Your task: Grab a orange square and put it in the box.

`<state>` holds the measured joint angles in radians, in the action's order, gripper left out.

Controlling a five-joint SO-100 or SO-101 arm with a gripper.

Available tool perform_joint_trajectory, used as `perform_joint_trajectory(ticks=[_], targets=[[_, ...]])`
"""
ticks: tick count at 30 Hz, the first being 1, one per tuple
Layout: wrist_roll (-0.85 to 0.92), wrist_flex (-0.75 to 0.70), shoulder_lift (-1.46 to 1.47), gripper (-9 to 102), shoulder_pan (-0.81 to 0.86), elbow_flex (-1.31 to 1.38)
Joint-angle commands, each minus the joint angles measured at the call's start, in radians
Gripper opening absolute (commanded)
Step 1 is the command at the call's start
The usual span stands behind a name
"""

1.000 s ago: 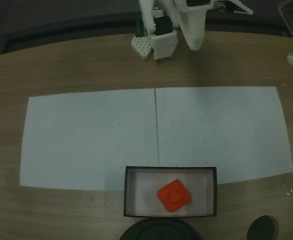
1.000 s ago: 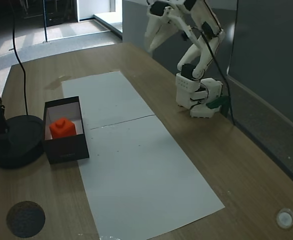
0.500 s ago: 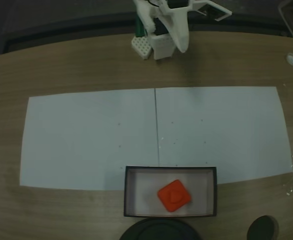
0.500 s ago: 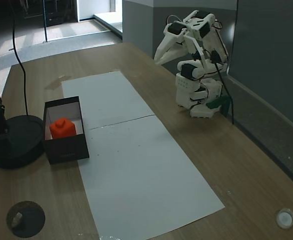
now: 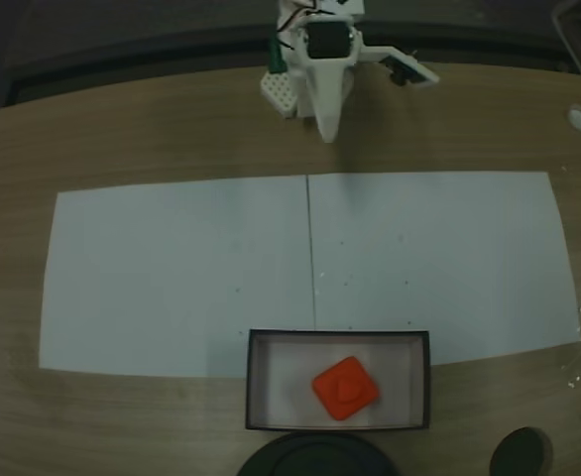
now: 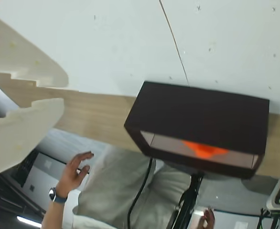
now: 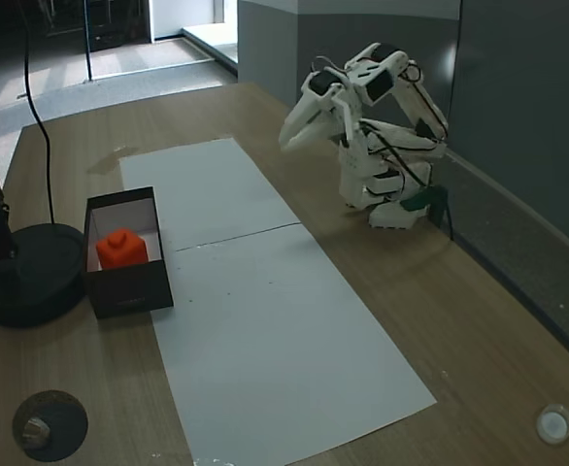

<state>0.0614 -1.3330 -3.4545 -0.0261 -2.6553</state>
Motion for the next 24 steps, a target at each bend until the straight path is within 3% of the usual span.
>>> perform_joint_trajectory(ticks=[1,5,11,24], targets=[[0.002,0.098,-0.018,0,0.028,-0.199],[-0.009,0.175,-0.020,0,0.006,-0.385],[-0.009,0.038,-0.018,0,0.002,-0.345],[-0.041,0.040,-0.018,0,0.009,-0.344]])
